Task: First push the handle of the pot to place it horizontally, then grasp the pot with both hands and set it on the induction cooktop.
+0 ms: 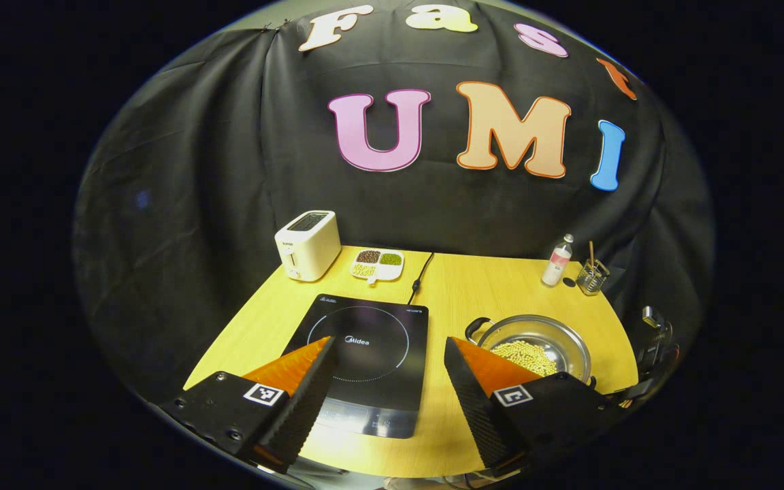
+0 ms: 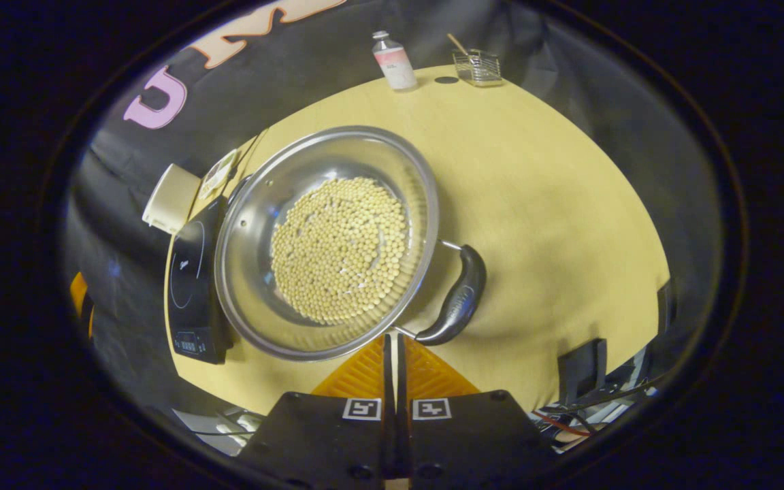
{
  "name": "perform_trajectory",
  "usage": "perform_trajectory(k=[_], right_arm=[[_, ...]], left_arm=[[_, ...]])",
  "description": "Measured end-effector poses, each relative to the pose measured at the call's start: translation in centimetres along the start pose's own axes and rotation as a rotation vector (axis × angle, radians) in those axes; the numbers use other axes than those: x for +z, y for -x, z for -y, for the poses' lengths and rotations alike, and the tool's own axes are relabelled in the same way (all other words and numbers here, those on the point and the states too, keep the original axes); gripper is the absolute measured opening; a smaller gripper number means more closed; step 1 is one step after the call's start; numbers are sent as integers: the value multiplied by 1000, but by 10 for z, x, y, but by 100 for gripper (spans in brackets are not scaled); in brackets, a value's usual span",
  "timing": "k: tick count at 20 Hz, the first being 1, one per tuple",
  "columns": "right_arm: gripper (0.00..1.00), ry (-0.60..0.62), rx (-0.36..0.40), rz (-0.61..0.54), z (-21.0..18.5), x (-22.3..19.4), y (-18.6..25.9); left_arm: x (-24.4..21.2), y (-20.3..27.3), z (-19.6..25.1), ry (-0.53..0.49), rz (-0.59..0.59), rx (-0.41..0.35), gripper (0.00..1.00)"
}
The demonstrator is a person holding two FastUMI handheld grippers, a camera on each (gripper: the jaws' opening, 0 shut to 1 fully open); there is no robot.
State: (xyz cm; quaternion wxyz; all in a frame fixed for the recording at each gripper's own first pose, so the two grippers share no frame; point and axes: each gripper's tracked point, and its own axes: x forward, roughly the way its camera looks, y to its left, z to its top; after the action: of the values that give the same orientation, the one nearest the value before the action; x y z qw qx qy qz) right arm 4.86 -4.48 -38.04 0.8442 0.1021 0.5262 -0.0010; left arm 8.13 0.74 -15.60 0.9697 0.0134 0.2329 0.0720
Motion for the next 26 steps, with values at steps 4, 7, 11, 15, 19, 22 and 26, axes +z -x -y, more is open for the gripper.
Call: perform_trajectory(k=[4,7,11,15,19,22,26], right_arm=[[3,-5,-11,8,15,19,-3],[3,-7,0,8,21,32,-5],[0,16,15,0,26,43,-8],[3,67,19,1,31,59,-12],[3,104,13,8,34,75,-15],[0,113,20,6,36,82,-18],[3,121,16,7,37,87,-19]], left_arm=[[-6,-5,12,-3,-25,6,96],[-8,-6,18,-5,-35,11,96],[-15,-12,25,22,-57,27,95],[-21,-19,35,39,-72,38,96],[-27,-22,42,24,-94,40,95],[-29,-22,45,25,-102,41,95],[-33,-24,45,17,-120,47,95]])
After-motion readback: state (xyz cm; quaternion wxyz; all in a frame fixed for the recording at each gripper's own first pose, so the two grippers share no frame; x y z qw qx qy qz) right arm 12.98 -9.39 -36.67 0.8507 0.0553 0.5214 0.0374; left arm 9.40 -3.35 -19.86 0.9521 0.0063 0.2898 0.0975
